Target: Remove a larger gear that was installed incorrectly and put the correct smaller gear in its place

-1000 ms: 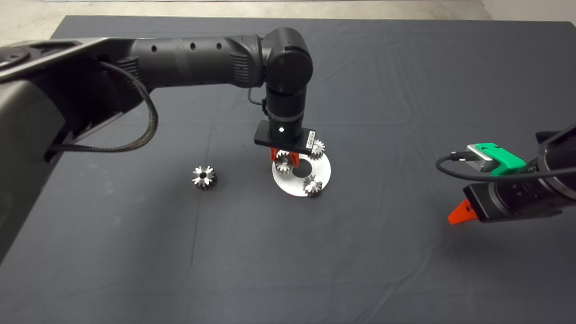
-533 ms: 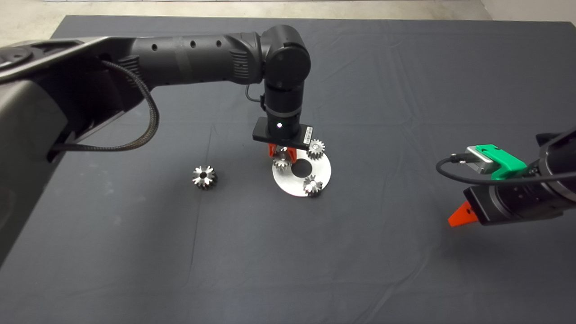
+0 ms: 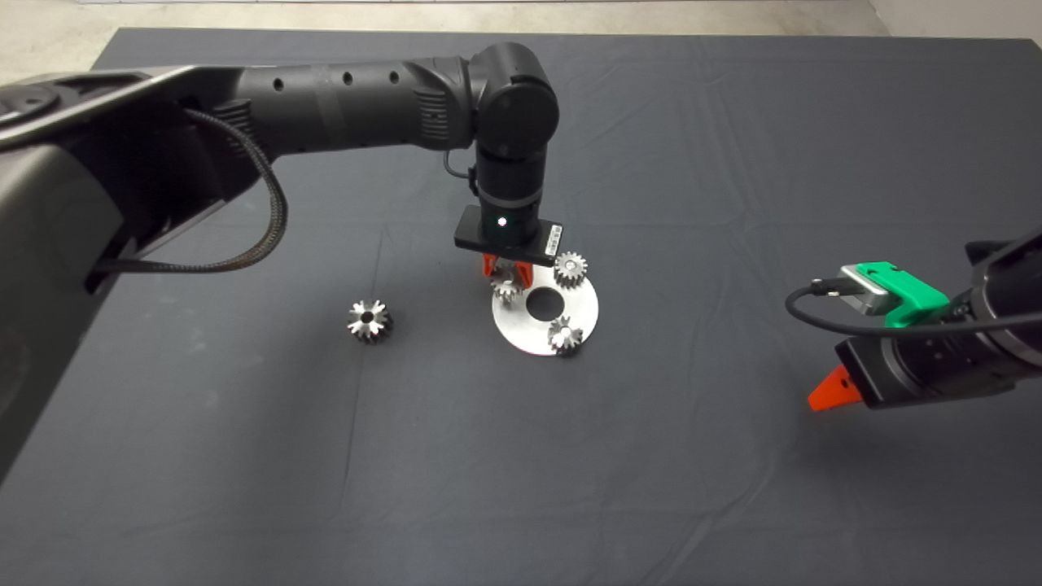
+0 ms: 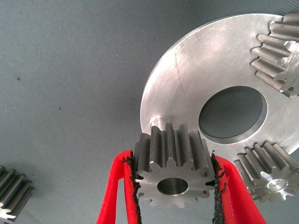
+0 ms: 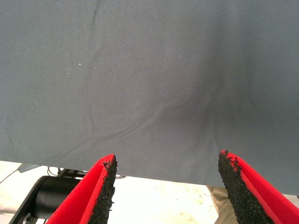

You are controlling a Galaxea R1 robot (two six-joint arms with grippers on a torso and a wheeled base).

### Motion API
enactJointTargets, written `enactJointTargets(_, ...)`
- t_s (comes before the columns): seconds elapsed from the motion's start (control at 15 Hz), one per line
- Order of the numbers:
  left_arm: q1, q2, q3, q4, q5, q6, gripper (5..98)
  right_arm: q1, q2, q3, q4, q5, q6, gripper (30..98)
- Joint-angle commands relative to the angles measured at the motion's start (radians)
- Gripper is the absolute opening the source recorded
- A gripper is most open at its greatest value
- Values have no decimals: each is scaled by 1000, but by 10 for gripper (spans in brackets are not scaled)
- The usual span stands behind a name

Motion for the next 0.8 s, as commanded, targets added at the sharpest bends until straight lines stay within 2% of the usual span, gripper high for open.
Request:
enactJointTargets(0.0,-25,1,5,21,46,11,234,17,14,-29,31,-126,0,584)
enactJointTargets(0.4,-24,-1,7,12,42,1,234,15,12,-48,29,-126,-2,584)
enactJointTargets(0.73,-24,-10,4,-51,43,-2,233,17,12,-50,29,-126,-2,584)
